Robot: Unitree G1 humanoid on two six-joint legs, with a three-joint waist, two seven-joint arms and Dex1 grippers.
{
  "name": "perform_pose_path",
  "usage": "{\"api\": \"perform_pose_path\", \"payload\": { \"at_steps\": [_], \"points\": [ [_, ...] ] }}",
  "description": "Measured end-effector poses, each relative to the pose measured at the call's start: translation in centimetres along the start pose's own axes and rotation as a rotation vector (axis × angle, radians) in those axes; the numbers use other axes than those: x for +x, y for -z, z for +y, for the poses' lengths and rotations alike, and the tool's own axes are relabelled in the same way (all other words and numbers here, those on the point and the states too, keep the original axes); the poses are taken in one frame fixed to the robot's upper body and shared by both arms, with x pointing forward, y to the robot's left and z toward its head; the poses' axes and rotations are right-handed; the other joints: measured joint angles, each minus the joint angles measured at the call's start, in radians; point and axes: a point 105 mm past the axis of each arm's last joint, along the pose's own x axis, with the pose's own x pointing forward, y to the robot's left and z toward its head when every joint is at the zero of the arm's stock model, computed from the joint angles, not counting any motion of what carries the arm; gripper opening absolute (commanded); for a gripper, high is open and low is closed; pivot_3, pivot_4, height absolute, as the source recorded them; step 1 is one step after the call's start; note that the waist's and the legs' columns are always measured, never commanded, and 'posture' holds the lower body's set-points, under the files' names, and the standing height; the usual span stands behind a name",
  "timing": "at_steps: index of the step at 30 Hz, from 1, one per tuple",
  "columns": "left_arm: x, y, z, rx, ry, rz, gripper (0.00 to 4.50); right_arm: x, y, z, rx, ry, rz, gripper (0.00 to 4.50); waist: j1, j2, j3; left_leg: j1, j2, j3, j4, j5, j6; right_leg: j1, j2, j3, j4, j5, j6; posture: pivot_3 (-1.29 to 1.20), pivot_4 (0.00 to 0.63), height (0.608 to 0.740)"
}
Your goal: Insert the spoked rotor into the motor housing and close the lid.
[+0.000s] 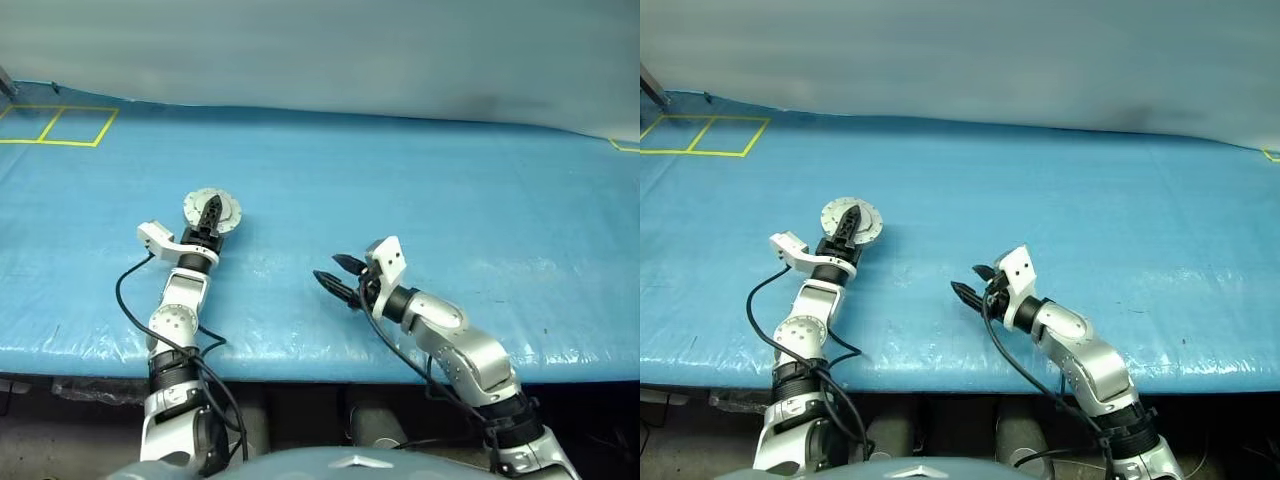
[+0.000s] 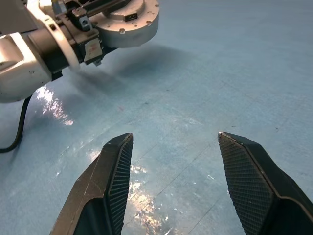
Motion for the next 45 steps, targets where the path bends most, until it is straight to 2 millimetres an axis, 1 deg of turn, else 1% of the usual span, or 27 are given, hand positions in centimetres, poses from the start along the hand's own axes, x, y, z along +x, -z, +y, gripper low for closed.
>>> {"api": "perform_pose_path", "payload": {
  "at_steps": [3,7,9,16,19,22,23,24,26,27,30,34,40,43,45],
  "points": [
    [1.0,-0.5,0.2,0.030,-0.014,-0.004,2.47,0.0,0.4,0.3,-0.047,-0.019,0.010,2.91,0.003,-0.001,0.000,0.000,0.000,0.000,0.002,0.000,0.000,0.001,0.000,0.000,0.000,0.001,0.000,0.00,0.150,0.740],
    [2.1,-2.2,1.0,0.091,-0.063,-0.036,2.47,0.1,0.8,0.6,-0.045,-0.018,0.000,2.91,0.004,-0.001,0.000,0.000,0.000,0.000,0.003,0.000,0.000,0.001,0.000,0.000,0.000,0.001,0.000,0.00,0.150,0.740],
    [2.6,-2.5,1.5,0.125,-0.104,-0.043,2.47,0.2,0.6,0.6,-0.046,-0.016,-0.011,2.91,0.006,-0.002,0.000,0.000,0.000,0.000,0.002,0.000,0.000,0.001,0.000,0.000,-0.001,0.001,0.000,0.00,0.150,0.740],
    [3.2,-1.7,3.3,0.123,-0.221,-0.029,2.47,0.4,0.4,0.7,-0.062,-0.015,-0.022,2.91,0.013,-0.002,0.000,-0.001,0.000,0.000,0.002,0.000,-0.001,0.001,0.000,0.000,-0.001,0.002,0.001,0.00,0.150,0.740],
    [3.6,-1.7,3.1,0.137,-0.228,-0.031,2.47,0.4,0.4,0.7,-0.067,-0.013,-0.023,2.91,0.013,-0.002,0.000,0.000,0.000,0.000,0.002,0.001,-0.001,0.001,0.000,0.000,-0.001,0.002,0.001,0.00,0.150,0.740],
    [3.6,-1.7,3.2,0.141,-0.233,-0.033,2.47,0.4,0.2,0.6,-0.071,-0.008,-0.028,2.91,0.013,-0.002,0.000,0.000,0.000,0.000,0.002,0.001,-0.001,0.001,0.000,0.000,-0.001,0.003,0.001,0.00,0.150,0.740],
    [3.6,-1.7,3.3,0.144,-0.236,-0.033,3.22,0.4,0.1,0.5,-0.072,-0.005,-0.030,2.95,0.013,-0.002,0.000,0.000,0.000,0.000,0.002,0.001,-0.001,0.001,0.000,0.000,-0.001,0.003,0.001,0.00,0.150,0.740],
    [3.6,-1.8,3.4,0.156,-0.247,-0.034,3.45,0.4,0.1,0.5,-0.074,-0.004,-0.032,2.95,0.013,-0.002,0.000,0.000,0.000,0.000,0.002,0.001,-0.001,0.002,0.000,0.000,-0.001,0.003,0.001,0.00,0.150,0.740],
    [3.6,-2.1,3.4,0.181,-0.261,-0.045,4.10,0.5,0.0,0.4,-0.076,-0.002,-0.036,2.95,0.012,-0.002,-0.001,0.001,0.000,0.000,0.002,0.001,-0.001,0.002,0.000,0.000,-0.001,0.003,0.001,0.00,0.150,0.740],
    [3.6,-2.4,3.3,0.195,-0.272,-0.056,4.42,0.6,-0.1,0.4,-0.080,-0.002,-0.038,2.95,0.010,-0.002,-0.001,0.003,0.000,0.000,0.002,0.001,-0.001,0.004,0.000,0.000,-0.001,0.003,0.001,0.00,0.150,0.740],
    [2.8,-3.3,4.0,0.238,-0.316,-0.086,4.42,0.9,-0.5,0.4,-0.089,0.000,-0.050,2.95,0.001,-0.002,-0.001,0.013,0.000,0.001,-0.001,0.001,-0.002,0.013,0.000,0.000,-0.002,0.002,0.000,0.00,0.150,0.740],
    [1.2,-5.1,5.0,0.287,-0.366,-0.136,4.42,0.9,-0.3,0.1,-0.086,0.014,-0.046,2.95,-0.002,-0.002,-0.001,0.013,0.001,0.001,-0.001,0.001,-0.002,0.013,0.000,0.000,-0.002,0.002,-0.001,0.00,0.150,0.740],
    [-1.6,-9.0,6.5,0.370,-0.479,-0.247,4.42,0.8,0.0,-0.5,-0.079,0.040,-0.036,2.95,0.002,-0.002,-0.001,0.013,0.001,0.001,-0.001,0.001,-0.003,0.013,0.000,0.000,-0.002,0.002,-0.001,0.00,0.150,0.740],
    [-2.1,-10.9,6.3,0.428,-0.490,-0.310,4.42,0.9,-0.2,-0.5,-0.093,0.045,-0.051,2.95,0.009,-0.003,-0.001,0.012,0.001,0.001,0.000,0.001,-0.003,0.013,0.000,0.000,-0.002,0.002,-0.001,0.00,0.150,0.740],
    [-2.2,-12.4,5.1,0.491,-0.459,-0.376,4.42,0.9,-0.5,-0.7,-0.109,0.059,-0.068,2.95,0.011,-0.004,-0.002,0.012,0.001,0.001,0.000,0.002,-0.003,0.013,0.000,0.000,-0.002,0.003,-0.001,0.00,0.150,0.740]
  ]
}}
